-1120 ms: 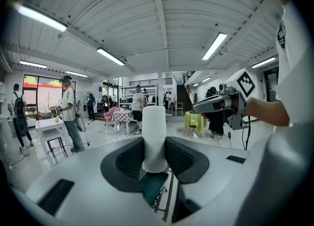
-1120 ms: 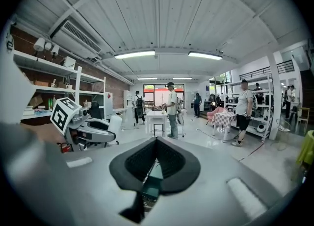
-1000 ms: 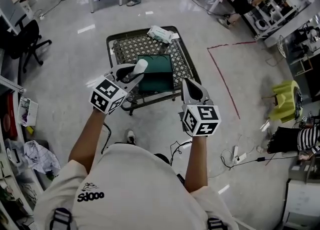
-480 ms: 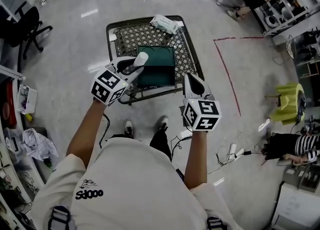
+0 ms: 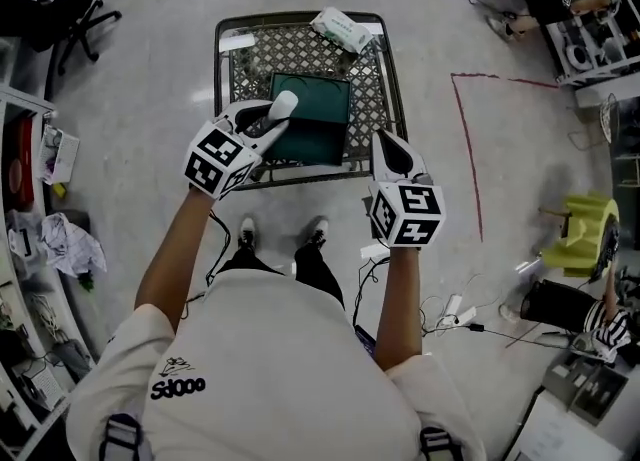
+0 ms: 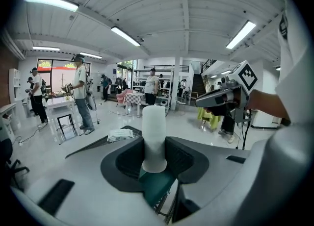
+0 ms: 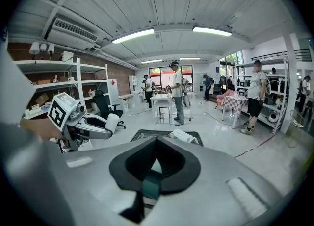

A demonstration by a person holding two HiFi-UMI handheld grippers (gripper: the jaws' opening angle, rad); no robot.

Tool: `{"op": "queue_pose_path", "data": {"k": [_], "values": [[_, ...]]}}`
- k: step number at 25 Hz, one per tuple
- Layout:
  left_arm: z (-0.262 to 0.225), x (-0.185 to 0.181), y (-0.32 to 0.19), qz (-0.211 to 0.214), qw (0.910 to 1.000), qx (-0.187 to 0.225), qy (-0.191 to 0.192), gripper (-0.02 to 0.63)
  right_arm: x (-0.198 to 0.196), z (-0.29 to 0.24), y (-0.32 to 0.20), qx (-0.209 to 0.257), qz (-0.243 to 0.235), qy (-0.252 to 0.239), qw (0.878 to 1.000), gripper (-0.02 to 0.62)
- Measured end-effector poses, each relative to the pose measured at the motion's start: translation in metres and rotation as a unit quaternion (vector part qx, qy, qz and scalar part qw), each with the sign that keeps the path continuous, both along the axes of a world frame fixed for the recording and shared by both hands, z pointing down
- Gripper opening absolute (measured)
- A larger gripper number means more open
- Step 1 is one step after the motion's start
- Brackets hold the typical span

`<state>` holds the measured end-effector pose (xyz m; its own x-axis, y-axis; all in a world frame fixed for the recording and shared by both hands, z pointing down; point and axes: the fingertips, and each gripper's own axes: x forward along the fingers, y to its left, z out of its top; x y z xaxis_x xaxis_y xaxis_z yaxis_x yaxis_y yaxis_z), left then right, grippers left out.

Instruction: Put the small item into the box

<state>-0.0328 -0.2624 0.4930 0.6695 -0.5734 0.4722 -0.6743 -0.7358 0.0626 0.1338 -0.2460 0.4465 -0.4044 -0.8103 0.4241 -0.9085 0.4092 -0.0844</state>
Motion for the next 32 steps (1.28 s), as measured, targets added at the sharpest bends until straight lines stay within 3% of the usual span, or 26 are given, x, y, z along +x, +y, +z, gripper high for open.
{"op": "queue_pose_path", "data": {"k": [16,25,32], "values": [[0.127,0.044,-0.029,0.014,0.9941,-0.092,-0.056,0.130,0.021,0.091,-0.031,-0.092,-0.023,-0.012,0.995,0.011],[0.203,0.061,-0.029,0.047,0.9812,-0.170,-0.079,0.130,0.033,0.132,-0.043,-0.132,-0.006,-0.007,0.991,0.011],[0.247,0.076,-0.025,0.066,0.9704,-0.208,-0.104,0.130,0.044,0.153,-0.042,-0.157,0.010,-0.016,0.988,0.011]]}}
